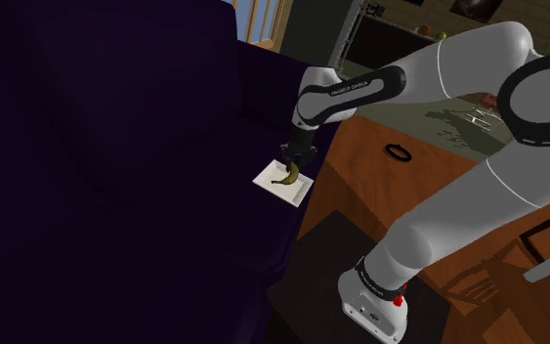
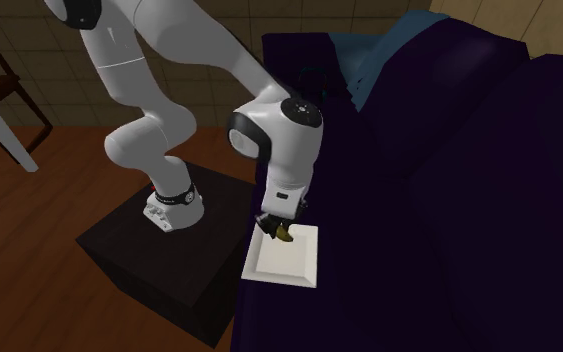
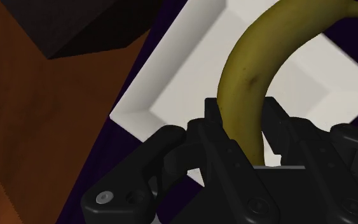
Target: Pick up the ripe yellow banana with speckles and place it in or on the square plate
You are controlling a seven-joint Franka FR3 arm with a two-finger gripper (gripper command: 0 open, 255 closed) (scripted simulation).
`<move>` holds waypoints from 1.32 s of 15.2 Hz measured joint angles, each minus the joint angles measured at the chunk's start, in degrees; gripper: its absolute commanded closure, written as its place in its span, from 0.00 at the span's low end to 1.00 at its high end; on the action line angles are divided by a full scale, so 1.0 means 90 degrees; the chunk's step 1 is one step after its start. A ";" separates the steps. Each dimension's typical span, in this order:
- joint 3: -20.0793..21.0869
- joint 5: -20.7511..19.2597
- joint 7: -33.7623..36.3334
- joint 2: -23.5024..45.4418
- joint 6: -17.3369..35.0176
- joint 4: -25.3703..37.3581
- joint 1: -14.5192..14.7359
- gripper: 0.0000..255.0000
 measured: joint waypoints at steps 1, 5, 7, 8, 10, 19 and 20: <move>-0.0085 -0.0051 -0.0125 0.0134 -0.0058 0.0190 -0.0076 1.00; -0.0230 -0.0139 -0.0342 0.0573 0.0103 0.0468 -0.0206 1.00; -0.0232 -0.0145 -0.0342 0.0707 0.0275 0.0429 -0.0209 1.00; -0.0232 -0.0147 -0.0341 0.0765 0.0361 0.0401 -0.0209 1.00; -0.0239 -0.0154 -0.0349 0.0903 0.0557 0.0342 -0.0216 1.00; -0.0238 -0.0166 -0.0337 0.1205 0.0967 0.0237 -0.0216 1.00; -0.0238 -0.0166 -0.0337 0.1206 0.0968 0.0238 -0.0216 1.00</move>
